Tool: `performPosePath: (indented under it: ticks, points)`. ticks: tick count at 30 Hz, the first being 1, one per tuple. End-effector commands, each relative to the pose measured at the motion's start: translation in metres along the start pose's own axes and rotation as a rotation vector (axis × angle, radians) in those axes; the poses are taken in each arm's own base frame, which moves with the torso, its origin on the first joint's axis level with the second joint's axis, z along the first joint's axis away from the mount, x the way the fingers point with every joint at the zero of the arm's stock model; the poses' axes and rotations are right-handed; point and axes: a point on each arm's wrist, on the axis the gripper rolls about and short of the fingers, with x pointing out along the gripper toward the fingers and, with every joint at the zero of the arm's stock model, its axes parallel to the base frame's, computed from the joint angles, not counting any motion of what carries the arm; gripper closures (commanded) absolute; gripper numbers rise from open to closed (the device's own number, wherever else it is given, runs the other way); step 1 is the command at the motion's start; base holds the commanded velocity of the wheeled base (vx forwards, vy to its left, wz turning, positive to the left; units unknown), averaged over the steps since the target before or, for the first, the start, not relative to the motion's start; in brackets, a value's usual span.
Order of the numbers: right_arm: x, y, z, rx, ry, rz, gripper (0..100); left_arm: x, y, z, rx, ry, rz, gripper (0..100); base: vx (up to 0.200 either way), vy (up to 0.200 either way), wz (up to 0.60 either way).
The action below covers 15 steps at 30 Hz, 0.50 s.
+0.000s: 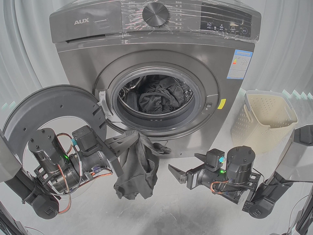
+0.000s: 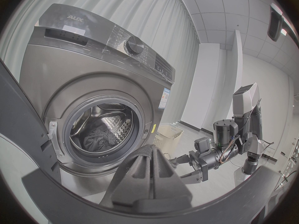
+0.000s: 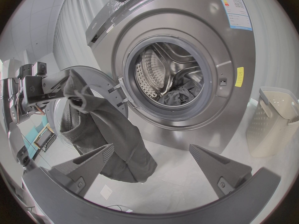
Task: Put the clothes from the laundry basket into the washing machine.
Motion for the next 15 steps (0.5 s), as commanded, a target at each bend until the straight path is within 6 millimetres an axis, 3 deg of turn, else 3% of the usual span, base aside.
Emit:
performPosePath:
  ticks: [1,15]
  points:
    - [0.006,0.002,-0.011,-0.019,0.02,0.035,0,-0.001,0.0,0.001,0.001,-0.005,-0.001,100,0.0,0.0,0.0]
    - [0.043,-0.006,-0.01,-0.056,-0.056,0.046,0,-0.002,-0.001,0.002,-0.001,-0.003,-0.006,100,0.0,0.0,0.0]
